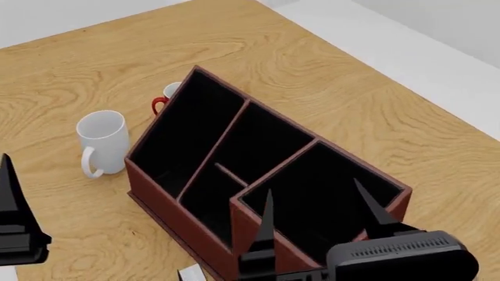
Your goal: Pick up the book and place it in the right compartment of the caddy.
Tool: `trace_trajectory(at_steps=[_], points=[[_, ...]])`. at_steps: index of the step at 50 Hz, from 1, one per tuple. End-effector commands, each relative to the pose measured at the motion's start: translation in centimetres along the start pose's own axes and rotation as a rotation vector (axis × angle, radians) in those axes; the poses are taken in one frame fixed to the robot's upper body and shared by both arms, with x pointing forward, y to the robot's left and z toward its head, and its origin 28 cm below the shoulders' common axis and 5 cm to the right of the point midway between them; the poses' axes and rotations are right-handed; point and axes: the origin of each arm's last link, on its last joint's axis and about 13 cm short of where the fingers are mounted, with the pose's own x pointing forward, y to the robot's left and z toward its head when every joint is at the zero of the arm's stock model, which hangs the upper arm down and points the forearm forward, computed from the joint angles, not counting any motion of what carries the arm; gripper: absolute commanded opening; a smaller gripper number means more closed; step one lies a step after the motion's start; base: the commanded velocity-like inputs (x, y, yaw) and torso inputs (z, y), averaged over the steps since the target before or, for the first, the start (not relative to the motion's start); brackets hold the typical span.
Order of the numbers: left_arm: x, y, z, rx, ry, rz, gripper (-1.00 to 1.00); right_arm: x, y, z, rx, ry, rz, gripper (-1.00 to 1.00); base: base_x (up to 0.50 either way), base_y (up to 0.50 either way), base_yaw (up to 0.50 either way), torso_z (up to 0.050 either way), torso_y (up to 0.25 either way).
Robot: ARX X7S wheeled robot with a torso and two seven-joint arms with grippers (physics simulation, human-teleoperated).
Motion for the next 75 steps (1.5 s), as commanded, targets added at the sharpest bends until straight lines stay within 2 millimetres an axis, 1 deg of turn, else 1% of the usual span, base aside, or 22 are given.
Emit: trace_trajectory(at_steps=[1,2,5,6,7,8,12,14,15,17,22,25,28,32,36,38,43,52,61,68,75], points=[[0.1,0.3,0.2,-0.002,-0.003,0.011,1.0,0.0,0.4,1.6,-0.011,0.078,-0.015,1.0,0.0,0.0,0.0,0.0,0.0],[0.1,0.3,0.2,-0.005,-0.004,0.015,1.0,0.1,0.5,2.0,0.008,0.106,0.018,1.0,0.0,0.0,0.0,0.0,0.0],[0.2,0.5,0.5,-0.01,-0.008,0.02,1.0,0.5,1.0,4.2,-0.05,0.127,0.057,1.0,0.0,0.0,0.0,0.0,0.0],[0.2,0.5,0.5,-0.012,-0.009,0.023,1.0,0.9,1.0,4.7,-0.109,0.171,0.032,1.0,0.0,0.0,0.0,0.0,0.0],[0.2,0.6,0.6,-0.012,-0.01,0.025,1.0,1.3,1.0,5.2,-0.131,0.187,0.018,1.0,0.0,0.0,0.0,0.0,0.0],[0.3,0.7,0.5,-0.014,-0.009,0.029,1.0,1.5,1.0,5.7,-0.115,0.204,0.029,1.0,0.0,0.0,0.0,0.0,0.0],[0.4,0.9,0.6,-0.018,-0.013,0.037,1.0,2.6,1.0,7.7,-0.172,0.24,0.032,1.0,0.0,0.0,0.0,0.0,0.0],[0.4,0.9,0.7,-0.018,-0.014,0.04,1.0,3.2,1.1,9.1,-0.19,0.264,0.06,1.0,0.0,0.0,0.0,0.0,0.0],[0.3,0.9,0.7,-0.018,-0.013,0.038,1.0,3.3,1.1,9.4,-0.191,0.265,0.06,1.0,0.0,0.0,0.0,0.0,0.0],[0.3,0.9,0.7,-0.017,-0.015,0.036,1.0,4.1,1.1,10.7,-0.189,0.302,0.085,1.0,0.0,0.0,0.0,0.0,0.0],[0.3,1.1,1.1,-0.024,-0.022,0.044,1.0,5.8,1.1,12.0,-0.207,0.359,0.108,1.0,0.0,0.0,0.0,0.0,0.0],[0.4,1.2,1.1,-0.023,-0.022,0.047,1.0,6.3,1.3,12.4,-0.25,0.373,0.122,1.0,0.0,0.0,0.0,0.0,0.0],[0.4,1.3,1.2,-0.027,-0.023,0.051,1.0,7.3,1.5,13.2,-0.254,0.397,0.13,1.0,0.0,0.0,0.0,0.0,0.0],[0.4,1.4,1.3,-0.03,-0.025,0.054,1.0,8.2,1.6,14.3,-0.224,0.414,0.149,1.0,0.0,0.0,0.0,0.0,0.0],[0.4,1.4,1.5,-0.033,-0.027,0.056,1.0,8.7,1.9,14.8,-0.207,0.443,0.19,1.0,0.0,0.0,0.0,0.0,0.0],[0.3,1.5,1.6,-0.036,-0.028,0.054,1.0,8.8,2.2,14.8,-0.216,0.491,0.211,1.0,0.0,0.0,0.0,0.0,0.0],[0.3,1.6,1.6,-0.036,-0.027,0.056,1.0,9.0,2.6,14.2,-0.194,0.541,0.236,1.0,0.0,0.0,0.0,0.0,0.0],[0.2,1.5,1.7,-0.034,-0.027,0.044,1.0,9.1,3.7,12.0,-0.18,0.635,0.306,1.0,0.0,0.0,0.0,0.0,0.0],[0.2,1.6,1.8,-0.033,-0.028,0.037,1.0,8.8,4.7,10.4,-0.199,0.677,0.313,1.0,0.0,0.0,0.0,0.0,0.0],[0.2,1.6,1.7,-0.033,-0.026,0.038,1.0,8.6,5.0,8.4,-0.168,0.718,0.346,1.0,0.0,0.0,0.0,0.0,0.0],[0.2,1.6,1.8,-0.032,-0.026,0.036,1.0,8.5,5.5,7.0,-0.14,0.742,0.393,1.0,0.0,0.0,0.0,0.0,0.0]])
